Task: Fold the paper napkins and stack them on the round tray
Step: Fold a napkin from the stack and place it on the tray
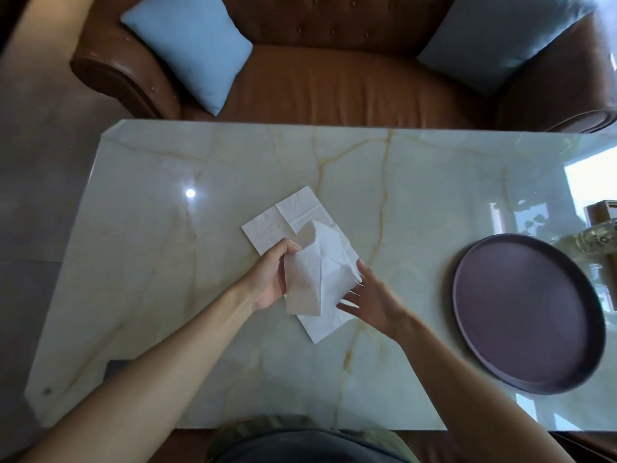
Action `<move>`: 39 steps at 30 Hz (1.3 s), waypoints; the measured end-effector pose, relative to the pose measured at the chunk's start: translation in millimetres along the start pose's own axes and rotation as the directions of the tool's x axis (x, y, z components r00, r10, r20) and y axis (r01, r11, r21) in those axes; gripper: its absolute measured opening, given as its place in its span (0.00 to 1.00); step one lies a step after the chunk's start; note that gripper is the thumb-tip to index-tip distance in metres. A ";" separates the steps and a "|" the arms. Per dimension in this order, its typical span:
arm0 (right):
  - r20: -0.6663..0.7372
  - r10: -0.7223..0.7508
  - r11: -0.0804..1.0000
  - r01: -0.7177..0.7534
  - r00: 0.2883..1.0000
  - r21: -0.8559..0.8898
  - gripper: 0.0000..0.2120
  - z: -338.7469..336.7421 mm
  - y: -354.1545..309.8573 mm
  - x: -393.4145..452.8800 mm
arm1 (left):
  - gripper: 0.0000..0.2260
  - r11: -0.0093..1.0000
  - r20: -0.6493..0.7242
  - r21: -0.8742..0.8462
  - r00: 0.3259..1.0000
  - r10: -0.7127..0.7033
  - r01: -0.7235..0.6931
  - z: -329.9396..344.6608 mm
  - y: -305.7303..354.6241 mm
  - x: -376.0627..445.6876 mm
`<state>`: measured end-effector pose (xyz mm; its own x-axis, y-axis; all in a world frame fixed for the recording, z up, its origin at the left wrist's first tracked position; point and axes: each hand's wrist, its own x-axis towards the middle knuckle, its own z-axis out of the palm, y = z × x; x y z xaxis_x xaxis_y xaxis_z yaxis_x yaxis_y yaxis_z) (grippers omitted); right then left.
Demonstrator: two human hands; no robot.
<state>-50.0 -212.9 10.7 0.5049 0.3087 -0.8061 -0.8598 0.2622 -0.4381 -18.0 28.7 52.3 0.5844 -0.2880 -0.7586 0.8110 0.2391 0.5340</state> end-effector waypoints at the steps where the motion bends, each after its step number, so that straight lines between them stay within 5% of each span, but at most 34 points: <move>1: 0.032 -0.022 0.999 0.021 0.999 0.038 0.25 7.2 -0.9 -2.9 | 0.12 1.000 0.009 -0.003 1.000 0.005 -0.005 -3.7 0.1 -3.5; 5: 0.043 -0.111 0.994 0.111 0.993 0.007 0.20 27.9 -10.6 -14.9 | 0.13 0.998 -0.019 -0.012 0.998 0.057 -0.057 -15.6 3.1 -20.7; 10: -0.198 -0.211 0.961 0.167 0.957 -0.219 0.07 33.2 -23.1 -26.0 | 0.17 0.969 -0.084 0.197 0.982 0.167 -0.148 -26.4 2.7 -32.2; 14: -0.257 -0.249 0.928 0.154 0.934 -0.338 0.05 35.3 -28.6 -32.7 | 0.17 0.960 -0.097 0.252 0.984 0.151 -0.123 -30.5 -1.7 -37.9; 30: -0.045 -0.480 0.859 0.459 0.876 -0.229 0.11 63.5 -73.2 -80.4 | 0.11 0.967 -0.017 0.033 0.968 0.252 -0.251 -24.5 19.1 -65.7; 39: 0.033 -0.538 0.812 0.528 0.843 -0.251 0.17 60.0 -87.0 -89.1 | 0.10 0.946 0.003 0.058 0.947 0.320 -0.320 -25.0 27.1 -71.0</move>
<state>-15.6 -208.3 144.5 0.8901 0.1493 -0.4306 -0.4506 0.1459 -0.8807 -38.2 78.8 111.3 0.8136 -0.1992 -0.5463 0.5814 0.2643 0.7695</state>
